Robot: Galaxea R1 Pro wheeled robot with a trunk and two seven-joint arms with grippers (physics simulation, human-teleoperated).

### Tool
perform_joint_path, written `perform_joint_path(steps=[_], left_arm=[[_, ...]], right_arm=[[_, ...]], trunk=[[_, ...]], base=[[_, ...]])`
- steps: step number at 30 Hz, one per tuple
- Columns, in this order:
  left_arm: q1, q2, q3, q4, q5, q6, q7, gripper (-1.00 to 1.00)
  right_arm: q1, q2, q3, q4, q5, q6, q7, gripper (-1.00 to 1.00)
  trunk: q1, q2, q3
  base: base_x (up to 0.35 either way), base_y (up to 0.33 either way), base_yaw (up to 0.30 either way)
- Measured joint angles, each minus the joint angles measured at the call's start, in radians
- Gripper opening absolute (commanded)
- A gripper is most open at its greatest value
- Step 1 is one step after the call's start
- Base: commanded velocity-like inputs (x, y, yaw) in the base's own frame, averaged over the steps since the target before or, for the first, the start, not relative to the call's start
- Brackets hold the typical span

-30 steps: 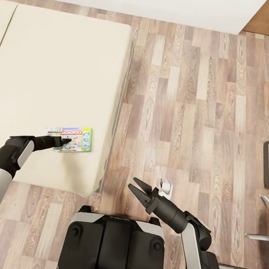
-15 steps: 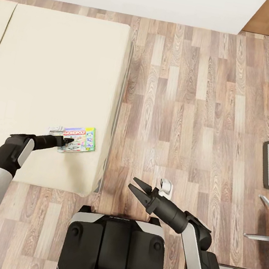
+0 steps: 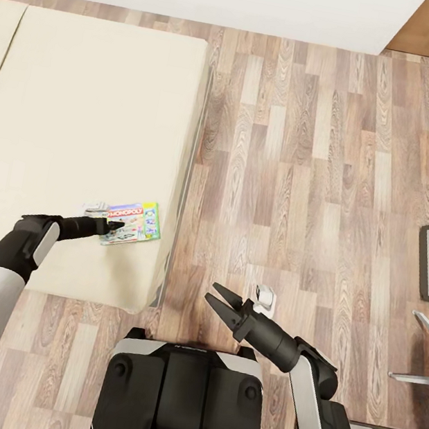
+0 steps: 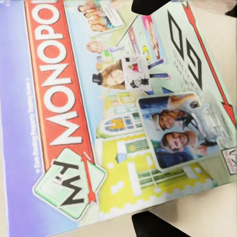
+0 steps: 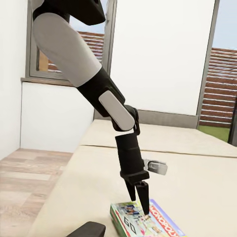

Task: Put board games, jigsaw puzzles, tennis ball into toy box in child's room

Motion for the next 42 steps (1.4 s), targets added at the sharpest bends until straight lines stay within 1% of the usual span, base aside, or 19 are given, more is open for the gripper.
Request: perform_joint_path(steps=[5,10,14,26,29,35,38,42], left_arm=[[0.000,-0.015,0.000,-0.001,-0.001,0.001,-0.008,1.00],[0.000,-0.022,0.000,-0.001,-0.001,0.002,-0.009,1.00],[0.000,-0.036,0.000,-0.001,-0.001,0.001,-0.009,1.00],[0.000,-0.056,0.000,-0.001,-0.001,0.004,-0.009,1.00],[0.000,-0.071,0.000,-0.001,-0.001,0.005,-0.009,1.00],[0.000,-0.081,0.000,-0.001,-0.001,0.019,-0.009,1.00],[0.000,-0.089,-0.001,-0.001,-0.001,0.022,-0.009,1.00],[0.000,-0.093,-0.001,-0.001,-0.001,0.022,-0.008,1.00]], right_arm=[[0.000,0.000,0.000,0.000,-0.002,0.000,0.000,1.00],[0.000,0.000,0.000,0.000,-0.004,0.001,0.000,1.00],[0.000,-0.001,-0.001,0.000,-0.006,0.002,0.001,1.00],[0.000,-0.002,-0.002,0.000,-0.008,0.002,0.004,1.00],[0.000,-0.002,-0.002,0.000,-0.007,0.002,0.016,1.00],[0.000,-0.002,-0.011,0.000,-0.009,0.002,0.019,1.00],[0.000,-0.002,-0.013,0.000,-0.010,0.003,0.019,1.00],[0.000,-0.002,-0.013,0.000,-0.010,0.003,0.019,1.00]], trunk=[[0.000,0.000,0.000],[0.000,0.000,0.000],[0.000,0.000,0.000],[0.000,0.000,0.000],[0.000,0.000,0.000],[0.000,0.000,0.000],[0.000,0.000,0.000],[0.000,0.000,0.000]], base=[[0.000,0.000,0.000],[0.000,0.000,0.000],[0.000,0.000,0.000],[0.000,0.000,0.000],[0.000,0.000,0.000],[0.000,0.000,0.000],[0.000,0.000,0.000],[0.000,0.000,0.000]])
